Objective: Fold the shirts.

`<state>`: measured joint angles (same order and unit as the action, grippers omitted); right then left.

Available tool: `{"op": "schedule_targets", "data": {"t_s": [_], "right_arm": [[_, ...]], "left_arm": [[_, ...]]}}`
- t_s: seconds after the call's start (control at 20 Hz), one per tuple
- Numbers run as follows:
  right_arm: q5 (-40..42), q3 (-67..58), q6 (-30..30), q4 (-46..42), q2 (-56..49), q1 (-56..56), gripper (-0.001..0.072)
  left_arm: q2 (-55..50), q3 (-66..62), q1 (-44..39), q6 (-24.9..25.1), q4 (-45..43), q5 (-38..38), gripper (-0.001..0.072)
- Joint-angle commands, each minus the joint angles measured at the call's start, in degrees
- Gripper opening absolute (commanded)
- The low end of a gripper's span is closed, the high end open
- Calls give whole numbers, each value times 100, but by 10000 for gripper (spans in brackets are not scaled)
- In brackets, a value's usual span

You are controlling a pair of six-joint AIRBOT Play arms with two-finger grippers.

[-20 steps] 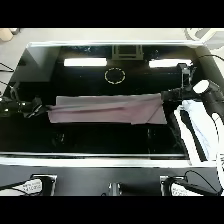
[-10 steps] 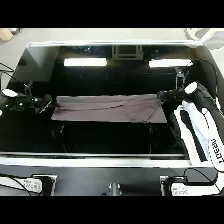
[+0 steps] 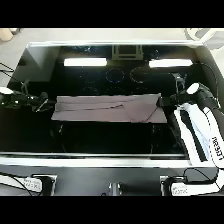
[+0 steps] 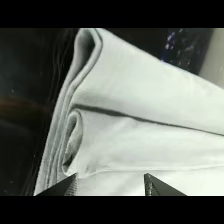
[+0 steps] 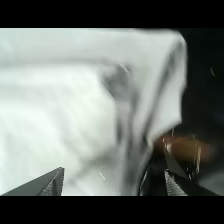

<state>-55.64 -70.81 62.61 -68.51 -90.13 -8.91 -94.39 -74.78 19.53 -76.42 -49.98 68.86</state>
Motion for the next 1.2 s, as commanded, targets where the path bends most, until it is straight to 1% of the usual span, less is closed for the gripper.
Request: {"op": "schedule_targets", "data": {"t_s": [0.0, 0.05, 0.15, 0.3, 0.45, 0.5, 0.55, 0.6, 0.65, 0.7, 0.75, 0.8, 0.85, 1.0, 1.15], "right_arm": [[-466, -13, -72, 15, -105, -157, 720], [-466, -13, -70, 96, -181, -142, 720], [-407, -13, -70, 522, -374, -72, 720], [-256, -13, -31, 946, -678, 50, 720], [-223, -13, 199, 981, -848, 199, 714], [-227, -13, 262, 986, -868, 238, 691], [-232, -13, 262, 1010, -868, 264, 545], [-254, -13, 258, 1091, -868, 264, 233], [-254, -13, 256, 1211, -857, 262, 26], [-278, -13, 175, 1342, -807, 262, 27], [-280, -13, 4, 1486, -708, 264, 26], [-319, -13, -181, 1668, -555, 264, 26], [-385, -13, -278, 1805, -369, 264, 25], [-494, -13, -286, 1937, 391, 264, 25], [-772, -13, -170, 2017, 1193, 264, 25]], "left_arm": [[203, -192, -7, 15, 9, 334, 511], [323, -197, -15, 17, 9, 330, 511], [584, -197, -35, 142, 9, 334, 510], [977, -197, -46, 149, 9, 337, 510], [1320, -197, -46, 149, 9, 339, 510], [1416, -195, -46, 149, 9, 339, 510], [1486, -195, -66, 149, 9, 337, 510], [1513, -192, -96, 149, 11, 334, 501], [1493, -184, -166, 151, 7, 310, 489], [1460, -140, -284, 146, 7, 236, 486], [1434, -61, -442, 146, 9, 151, 367], [1392, 52, -669, 146, 9, 13, 153], [1340, 166, -933, 149, 9, -173, 28], [962, 334, -2105, 144, 50, -861, 28], [391, 332, -3397, 144, 737, -1578, 28]]}}
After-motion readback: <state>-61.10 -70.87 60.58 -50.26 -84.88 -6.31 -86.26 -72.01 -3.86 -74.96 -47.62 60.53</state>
